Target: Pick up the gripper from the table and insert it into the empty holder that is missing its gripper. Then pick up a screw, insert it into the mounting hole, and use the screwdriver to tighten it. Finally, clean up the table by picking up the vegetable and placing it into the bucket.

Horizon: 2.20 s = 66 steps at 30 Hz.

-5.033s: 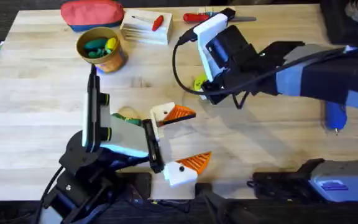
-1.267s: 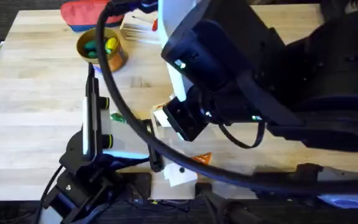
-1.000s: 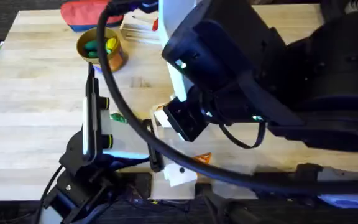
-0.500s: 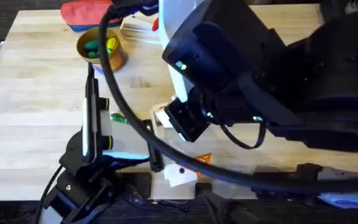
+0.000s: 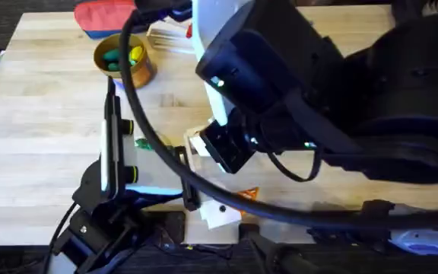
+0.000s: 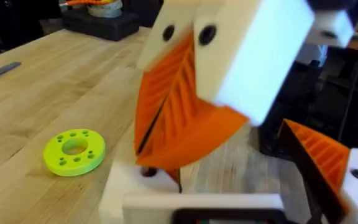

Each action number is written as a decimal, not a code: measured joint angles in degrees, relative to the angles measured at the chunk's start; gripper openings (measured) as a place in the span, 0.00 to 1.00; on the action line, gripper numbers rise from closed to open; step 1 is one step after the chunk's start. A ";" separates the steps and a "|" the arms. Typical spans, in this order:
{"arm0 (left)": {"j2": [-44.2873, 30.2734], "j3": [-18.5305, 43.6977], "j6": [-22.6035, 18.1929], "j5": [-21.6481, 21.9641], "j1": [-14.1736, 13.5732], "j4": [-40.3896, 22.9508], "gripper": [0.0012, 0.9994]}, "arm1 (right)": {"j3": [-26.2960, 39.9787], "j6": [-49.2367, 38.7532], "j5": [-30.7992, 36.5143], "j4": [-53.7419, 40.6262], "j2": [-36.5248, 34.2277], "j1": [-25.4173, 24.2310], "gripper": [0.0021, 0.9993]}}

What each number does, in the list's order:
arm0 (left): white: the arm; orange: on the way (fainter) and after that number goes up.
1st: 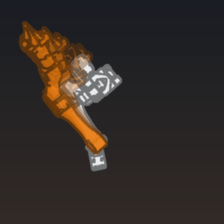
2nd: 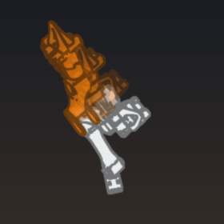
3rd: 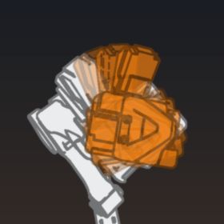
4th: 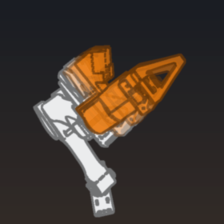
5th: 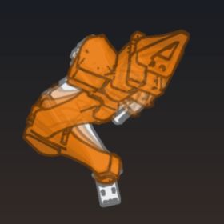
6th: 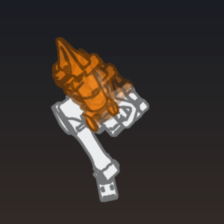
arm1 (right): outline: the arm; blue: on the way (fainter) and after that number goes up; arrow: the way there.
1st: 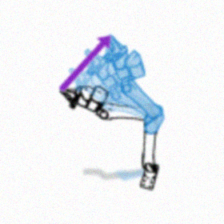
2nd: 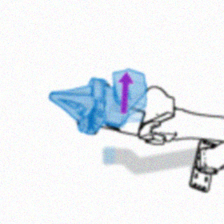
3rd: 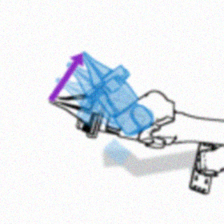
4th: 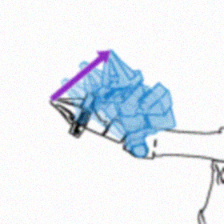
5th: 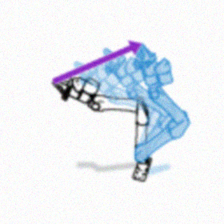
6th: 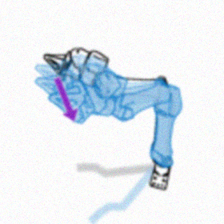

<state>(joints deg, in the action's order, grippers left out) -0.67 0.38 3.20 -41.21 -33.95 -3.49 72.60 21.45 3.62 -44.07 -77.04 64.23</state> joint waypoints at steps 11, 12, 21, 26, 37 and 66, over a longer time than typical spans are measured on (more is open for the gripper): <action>-0.02 -0.02 0.26 0.33 0.02 -0.02 0.99 | 0.00 0.01 0.11 0.39 -0.80 -0.54 0.00; -0.02 -0.02 0.28 0.35 0.02 -0.02 0.99 | 0.00 0.04 0.04 0.42 -0.80 -0.73 0.03; -0.02 -0.02 0.28 0.33 0.02 -0.02 0.99 | 0.00 0.01 0.02 0.72 -0.80 -1.03 0.39; 0.00 -0.02 0.20 0.09 0.02 0.00 0.99 | 0.00 -0.03 0.71 0.35 -0.42 -1.21 0.78; 0.00 -0.02 0.00 -0.04 0.02 0.00 0.99 | 0.00 -1.13 1.18 -3.18 7.86 -2.08 0.99; 0.00 0.00 -0.57 0.11 0.02 0.04 0.01 | 0.00 -6.33 -1.57 -26.33 31.99 -7.78 0.99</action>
<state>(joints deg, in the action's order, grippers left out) -0.67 0.38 2.63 -41.10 -33.93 -3.44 72.60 15.11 2.05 -70.40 -45.06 56.45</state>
